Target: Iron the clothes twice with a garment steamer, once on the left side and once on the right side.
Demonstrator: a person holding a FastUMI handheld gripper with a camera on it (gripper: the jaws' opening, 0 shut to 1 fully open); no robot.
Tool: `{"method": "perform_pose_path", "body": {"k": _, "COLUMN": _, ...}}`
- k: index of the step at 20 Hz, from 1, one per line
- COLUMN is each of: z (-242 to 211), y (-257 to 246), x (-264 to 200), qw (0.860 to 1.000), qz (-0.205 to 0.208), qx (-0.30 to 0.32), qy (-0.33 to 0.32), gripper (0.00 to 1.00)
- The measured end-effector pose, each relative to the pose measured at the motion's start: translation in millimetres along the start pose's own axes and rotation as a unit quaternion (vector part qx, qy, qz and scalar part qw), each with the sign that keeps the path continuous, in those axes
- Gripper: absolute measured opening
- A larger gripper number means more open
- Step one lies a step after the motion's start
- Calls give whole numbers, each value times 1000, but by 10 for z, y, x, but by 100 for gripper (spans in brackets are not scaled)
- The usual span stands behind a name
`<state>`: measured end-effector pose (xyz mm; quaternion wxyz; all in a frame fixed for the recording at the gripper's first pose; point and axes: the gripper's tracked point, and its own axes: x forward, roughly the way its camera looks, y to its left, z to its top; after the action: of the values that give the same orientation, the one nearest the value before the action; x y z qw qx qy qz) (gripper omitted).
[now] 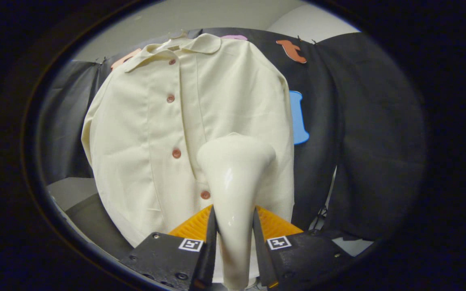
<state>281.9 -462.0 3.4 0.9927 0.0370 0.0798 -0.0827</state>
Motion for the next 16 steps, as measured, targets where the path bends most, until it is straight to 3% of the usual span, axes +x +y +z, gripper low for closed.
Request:
{"method": "perform_pose_path", "body": {"k": 4, "z": -400, "y": -189, "x": -66, "qw": 1000, "qz": 1, "qx": 9, "qy": 3, "gripper": 43}}
{"method": "perform_pose_path", "body": {"k": 8, "z": -1092, "y": -297, "x": -135, "qw": 998, "qz": 4, "qx": -21, "qy": 64, "gripper": 44}}
{"method": "perform_pose_path", "body": {"k": 16, "z": -1843, "y": -432, "x": -158, "qw": 996, "qz": 3, "qx": 27, "qy": 86, "gripper": 44}}
